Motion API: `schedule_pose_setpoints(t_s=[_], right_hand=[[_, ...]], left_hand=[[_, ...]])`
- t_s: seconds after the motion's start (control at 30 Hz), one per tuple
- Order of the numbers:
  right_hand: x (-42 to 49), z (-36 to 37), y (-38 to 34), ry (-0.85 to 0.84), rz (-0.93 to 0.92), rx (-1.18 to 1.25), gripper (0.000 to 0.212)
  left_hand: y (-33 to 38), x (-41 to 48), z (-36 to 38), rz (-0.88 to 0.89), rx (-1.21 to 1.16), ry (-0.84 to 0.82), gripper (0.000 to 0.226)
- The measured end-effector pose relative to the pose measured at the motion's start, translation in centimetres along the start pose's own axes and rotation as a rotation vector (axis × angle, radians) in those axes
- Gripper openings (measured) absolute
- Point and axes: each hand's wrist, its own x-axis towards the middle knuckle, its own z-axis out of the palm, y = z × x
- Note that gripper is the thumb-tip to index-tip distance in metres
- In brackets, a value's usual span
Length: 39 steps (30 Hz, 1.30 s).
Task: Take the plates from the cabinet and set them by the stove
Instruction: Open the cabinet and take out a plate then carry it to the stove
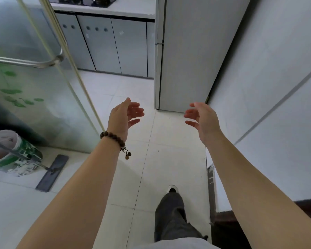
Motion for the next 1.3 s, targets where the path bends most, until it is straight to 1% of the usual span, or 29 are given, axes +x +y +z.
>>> schedule_pose_setpoints(t_s=[0.2, 0.3, 0.57, 0.8, 0.93, 1.07, 1.3], right_hand=[[13.4, 3.0, -3.8, -0.136, -0.007, -0.071, 0.019], [19.2, 4.3, -5.5, -0.176, 0.0, -0.094, 0.018], [30.8, 9.7, -6.6, -0.27, 0.037, -0.124, 0.017], [41.5, 17.9, -6.5, -0.339, 0.036, -0.149, 0.015], [47.9, 24.1, -6.9, -0.37, 0.027, -0.171, 0.016], [53.8, 30.8, -8.8, -0.397, 0.0, -0.2, 0.017], [61.4, 41.2, -10.0, -0.458, 0.0, -0.227, 0.018]], left_hand=[[2.4, 11.4, 4.7, 0.01, -0.021, 0.084, 0.035], [3.6, 16.1, 6.3, 0.024, -0.036, 0.129, 0.034], [5.1, 26.3, 6.4, -0.001, -0.063, 0.239, 0.035], [6.6, 37.0, 3.9, -0.005, -0.113, 0.303, 0.035], [8.1, 44.3, 1.5, 0.001, -0.139, 0.329, 0.035], [10.4, 51.5, -1.1, -0.002, -0.137, 0.342, 0.034], [14.3, 61.8, -6.2, 0.039, -0.137, 0.418, 0.034]])
